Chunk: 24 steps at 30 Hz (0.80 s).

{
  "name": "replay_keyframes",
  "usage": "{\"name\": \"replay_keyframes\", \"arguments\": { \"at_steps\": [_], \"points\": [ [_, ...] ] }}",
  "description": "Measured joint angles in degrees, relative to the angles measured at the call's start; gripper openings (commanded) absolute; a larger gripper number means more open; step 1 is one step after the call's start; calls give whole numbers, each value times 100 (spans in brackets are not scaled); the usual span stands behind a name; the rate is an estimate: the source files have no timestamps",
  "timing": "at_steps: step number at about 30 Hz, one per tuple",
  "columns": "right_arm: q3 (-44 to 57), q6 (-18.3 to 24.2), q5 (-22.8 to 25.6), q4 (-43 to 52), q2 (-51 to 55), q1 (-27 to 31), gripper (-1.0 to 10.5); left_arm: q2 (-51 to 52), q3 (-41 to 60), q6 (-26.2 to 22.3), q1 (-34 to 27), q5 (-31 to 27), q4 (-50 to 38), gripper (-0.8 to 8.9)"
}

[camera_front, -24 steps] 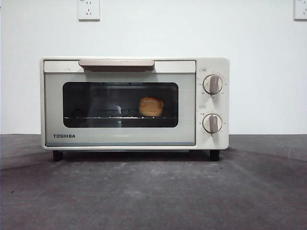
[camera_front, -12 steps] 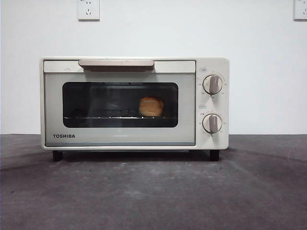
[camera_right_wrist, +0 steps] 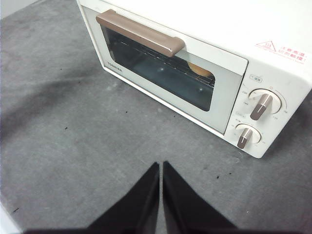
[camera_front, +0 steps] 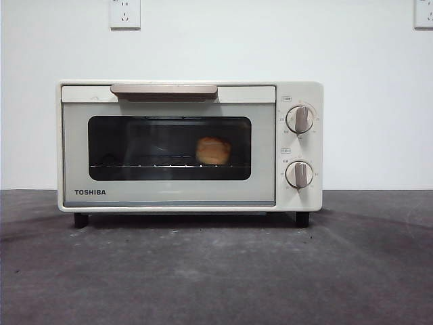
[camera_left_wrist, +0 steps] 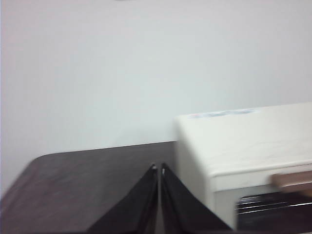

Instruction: The left arm flap open the oven, the right arm pick bread and place it into oven, the left arm flap close the oven

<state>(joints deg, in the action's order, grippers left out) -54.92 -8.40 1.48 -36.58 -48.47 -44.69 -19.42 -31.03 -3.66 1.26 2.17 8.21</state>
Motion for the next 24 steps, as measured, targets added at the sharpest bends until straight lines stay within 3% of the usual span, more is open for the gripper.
{"name": "replay_keyframes", "arguments": {
  "at_steps": [13, 24],
  "points": [
    [0, 0, 0, 0, 0, 0, 6, 1429, 2186, -11, -275, -254, -28, 20],
    [0, 0, -2, 0, 0, 0, 6, 1915, 2914, -11, -275, -269, 46, 20]
  ]
}}
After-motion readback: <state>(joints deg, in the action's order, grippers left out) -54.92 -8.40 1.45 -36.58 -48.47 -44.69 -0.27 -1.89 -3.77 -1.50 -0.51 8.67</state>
